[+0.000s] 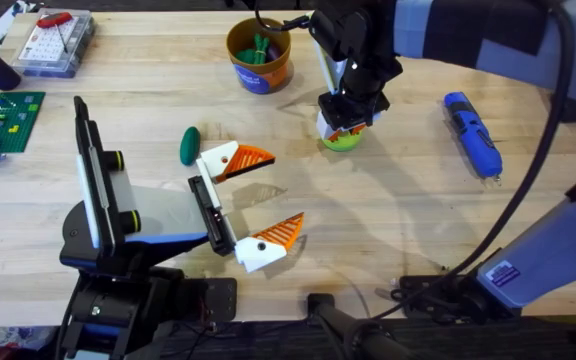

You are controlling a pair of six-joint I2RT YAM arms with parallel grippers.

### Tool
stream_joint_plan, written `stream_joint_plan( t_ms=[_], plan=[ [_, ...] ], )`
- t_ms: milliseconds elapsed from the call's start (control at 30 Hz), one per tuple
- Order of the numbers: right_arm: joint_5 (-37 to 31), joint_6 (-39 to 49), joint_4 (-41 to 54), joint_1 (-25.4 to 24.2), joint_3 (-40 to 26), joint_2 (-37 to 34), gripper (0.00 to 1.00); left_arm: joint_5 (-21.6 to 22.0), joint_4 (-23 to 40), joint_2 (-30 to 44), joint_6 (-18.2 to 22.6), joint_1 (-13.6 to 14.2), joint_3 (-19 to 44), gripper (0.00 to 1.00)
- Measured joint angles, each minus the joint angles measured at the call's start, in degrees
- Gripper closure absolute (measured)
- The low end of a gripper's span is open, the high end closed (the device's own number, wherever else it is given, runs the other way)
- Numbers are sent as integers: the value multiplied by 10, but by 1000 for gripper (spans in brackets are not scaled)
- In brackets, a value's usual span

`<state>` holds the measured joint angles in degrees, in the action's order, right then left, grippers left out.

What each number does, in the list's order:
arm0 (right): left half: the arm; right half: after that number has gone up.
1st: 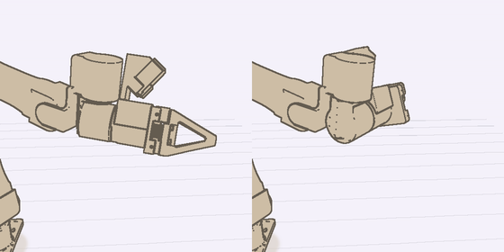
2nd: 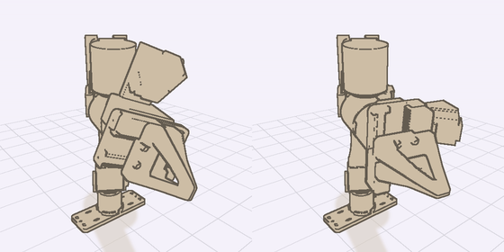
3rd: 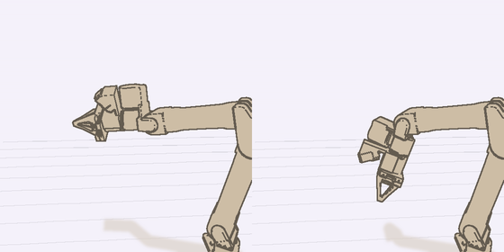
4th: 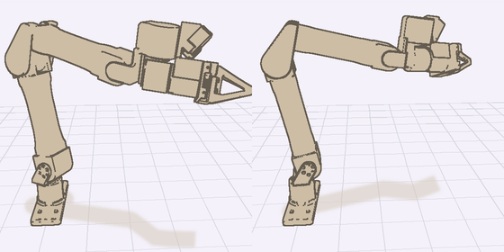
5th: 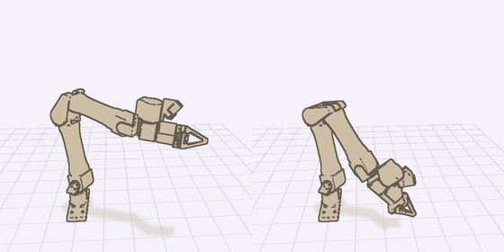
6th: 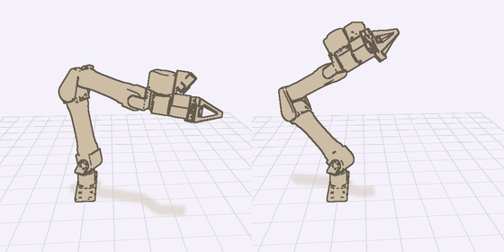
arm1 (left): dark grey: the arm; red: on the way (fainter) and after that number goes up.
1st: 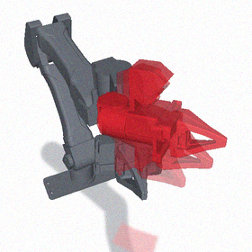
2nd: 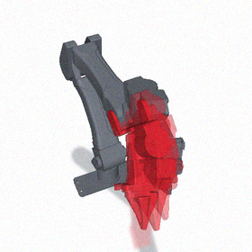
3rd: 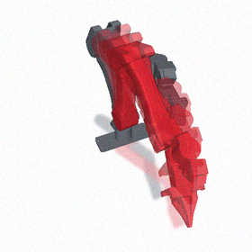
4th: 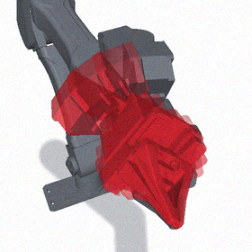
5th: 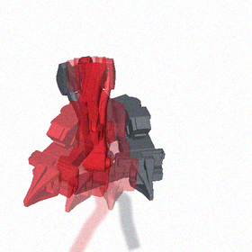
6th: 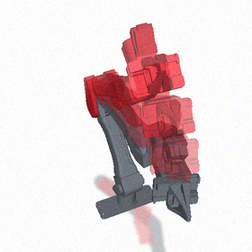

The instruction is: Pick up the gripper from the table and insert it into the empty holder that is missing its gripper. Then pick up a screw, insert it into the mounting hole, and use the screwdriver to tighten it. Finally, clean up the table by picking up the vegetable and placing it into the bucket.

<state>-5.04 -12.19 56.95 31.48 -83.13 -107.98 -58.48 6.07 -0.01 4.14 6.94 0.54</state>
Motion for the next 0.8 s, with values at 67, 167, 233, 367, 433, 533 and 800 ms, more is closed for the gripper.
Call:
stream_joint_plan(
  t_ms=[67,167,233,367,433,533,800],
  plan=[
    [0,0,1,0,0,0,688,-1,-3,0,0,0,0,12],
    [0,0,1,0,0,0,688,0,-3,0,0,0,0,12],
    [0,0,1,0,0,0,688,0,-3,0,0,0,0,12],
    [0,0,-1,0,0,0,688,0,-3,0,0,0,0,12],
    [0,0,-2,0,0,0,688,0,-3,0,0,0,0,12],
    [1,-3,-14,-3,0,8,688,0,-3,0,0,0,0,12],
    [-14,-15,-11,-36,0,82,688,0,-3,0,0,0,0,12]
  ],
)
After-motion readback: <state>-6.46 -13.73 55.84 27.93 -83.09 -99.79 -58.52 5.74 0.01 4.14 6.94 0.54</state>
